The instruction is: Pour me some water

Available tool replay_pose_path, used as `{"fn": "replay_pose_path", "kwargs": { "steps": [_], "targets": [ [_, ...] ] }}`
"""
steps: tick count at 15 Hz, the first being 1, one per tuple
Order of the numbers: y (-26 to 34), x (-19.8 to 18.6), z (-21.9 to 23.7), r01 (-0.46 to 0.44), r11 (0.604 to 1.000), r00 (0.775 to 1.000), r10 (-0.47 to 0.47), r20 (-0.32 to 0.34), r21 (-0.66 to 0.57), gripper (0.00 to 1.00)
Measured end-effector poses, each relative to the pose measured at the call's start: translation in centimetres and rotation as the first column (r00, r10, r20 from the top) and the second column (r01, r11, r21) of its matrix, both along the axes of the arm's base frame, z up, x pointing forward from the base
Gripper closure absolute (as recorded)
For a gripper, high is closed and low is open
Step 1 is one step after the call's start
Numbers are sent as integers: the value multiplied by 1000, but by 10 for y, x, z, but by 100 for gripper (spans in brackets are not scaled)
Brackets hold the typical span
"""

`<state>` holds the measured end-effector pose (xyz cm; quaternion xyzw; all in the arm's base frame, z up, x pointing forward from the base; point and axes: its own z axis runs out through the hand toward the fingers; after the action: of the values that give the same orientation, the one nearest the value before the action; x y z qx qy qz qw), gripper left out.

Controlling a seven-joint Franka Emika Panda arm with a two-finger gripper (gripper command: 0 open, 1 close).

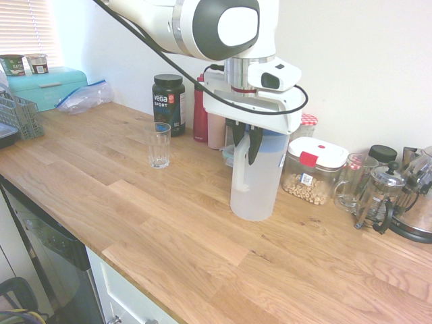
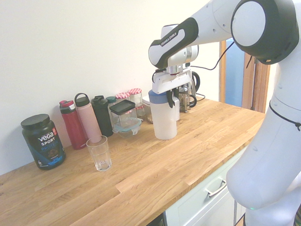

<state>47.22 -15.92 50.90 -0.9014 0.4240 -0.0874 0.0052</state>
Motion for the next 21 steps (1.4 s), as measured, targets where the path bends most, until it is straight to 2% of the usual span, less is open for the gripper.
{"fn": "replay_pose_path", "kwargs": {
  "steps": [3, 6, 11, 15, 19, 21],
  "targets": [
    [5, -11, 21, -9, 1000, 1000, 9, 13, -2, 100],
    [29, -29, 62, -56, 998, 997, 57, 54, -17, 100],
    [101, -36, 107, -229, 973, 972, 230, 47, -27, 100],
    [150, -19, 105, -366, 929, 931, 365, -27, -50, 100],
    [197, -4, 93, -485, 869, 872, 472, -132, -97, 100],
    [217, -4, 83, -545, 827, 832, 515, -205, -136, 100]
  ]
}}
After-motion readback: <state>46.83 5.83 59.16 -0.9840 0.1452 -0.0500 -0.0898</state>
